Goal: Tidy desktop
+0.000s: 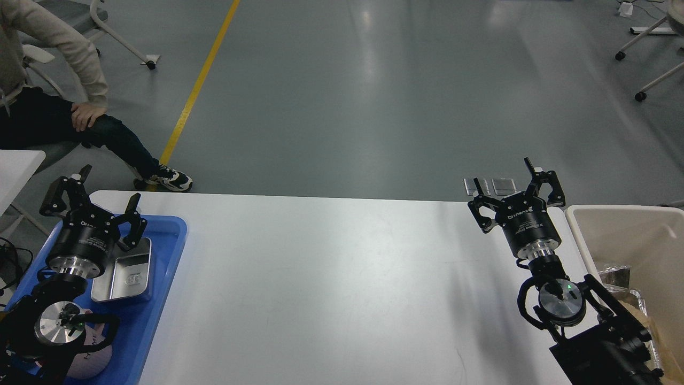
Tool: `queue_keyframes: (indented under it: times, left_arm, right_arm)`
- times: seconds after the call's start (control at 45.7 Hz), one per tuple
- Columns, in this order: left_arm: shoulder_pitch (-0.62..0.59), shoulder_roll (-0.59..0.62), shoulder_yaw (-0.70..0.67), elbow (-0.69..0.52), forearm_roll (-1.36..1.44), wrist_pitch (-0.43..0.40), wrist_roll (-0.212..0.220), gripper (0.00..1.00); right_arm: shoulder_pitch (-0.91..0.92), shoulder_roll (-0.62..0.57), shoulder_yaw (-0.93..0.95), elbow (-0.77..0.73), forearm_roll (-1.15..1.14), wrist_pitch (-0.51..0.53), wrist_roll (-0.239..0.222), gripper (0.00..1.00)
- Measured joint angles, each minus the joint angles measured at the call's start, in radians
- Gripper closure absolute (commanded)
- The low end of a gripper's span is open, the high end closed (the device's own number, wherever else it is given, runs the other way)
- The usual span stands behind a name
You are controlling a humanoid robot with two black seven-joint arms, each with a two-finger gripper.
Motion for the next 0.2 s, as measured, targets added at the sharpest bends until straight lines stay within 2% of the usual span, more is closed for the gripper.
queue_keyframes:
  times: [0.197]
  left_arm:
    - [0.028,0.011,-0.037,-0.043,0.000,-0.001,0.001,0.04]
  right_arm:
    - [-0.011,-0.019,0.047,0.005,-0.007,0.003,0.000,0.00]
